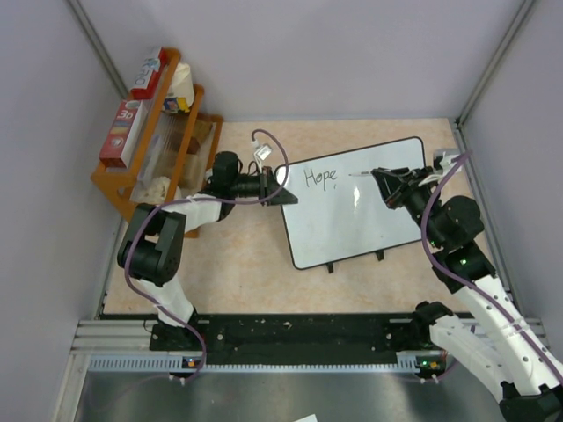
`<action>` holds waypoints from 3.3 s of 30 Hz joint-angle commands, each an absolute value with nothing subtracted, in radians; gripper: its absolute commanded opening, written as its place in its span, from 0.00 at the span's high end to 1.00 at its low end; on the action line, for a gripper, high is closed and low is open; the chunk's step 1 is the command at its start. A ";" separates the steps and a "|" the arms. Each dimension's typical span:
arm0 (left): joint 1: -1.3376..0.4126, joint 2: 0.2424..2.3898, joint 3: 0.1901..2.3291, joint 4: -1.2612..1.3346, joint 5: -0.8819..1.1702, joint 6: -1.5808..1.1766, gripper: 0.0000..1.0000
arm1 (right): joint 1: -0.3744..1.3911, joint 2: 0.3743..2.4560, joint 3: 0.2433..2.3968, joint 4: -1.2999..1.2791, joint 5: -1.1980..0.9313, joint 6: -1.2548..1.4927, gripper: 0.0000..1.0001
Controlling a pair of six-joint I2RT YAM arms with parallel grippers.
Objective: Write a sentence on the whiteboard
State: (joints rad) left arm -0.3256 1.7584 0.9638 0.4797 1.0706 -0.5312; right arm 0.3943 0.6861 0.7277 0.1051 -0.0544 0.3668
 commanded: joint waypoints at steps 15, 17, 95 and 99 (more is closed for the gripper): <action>-0.256 1.818 1.137 -0.128 1.183 0.058 1.00 | 0.383 0.733 0.686 0.196 -0.084 0.308 1.00; -0.256 1.807 1.146 -0.159 1.164 0.064 1.00 | 0.383 0.752 0.669 0.244 -0.084 0.308 1.00; -0.305 1.747 1.244 -0.360 0.965 0.146 1.00 | 0.383 1.005 0.609 0.480 -0.040 0.360 1.00; -0.305 1.749 1.244 -0.359 0.965 0.147 1.00 | 0.382 1.020 0.626 0.495 -0.034 0.371 1.00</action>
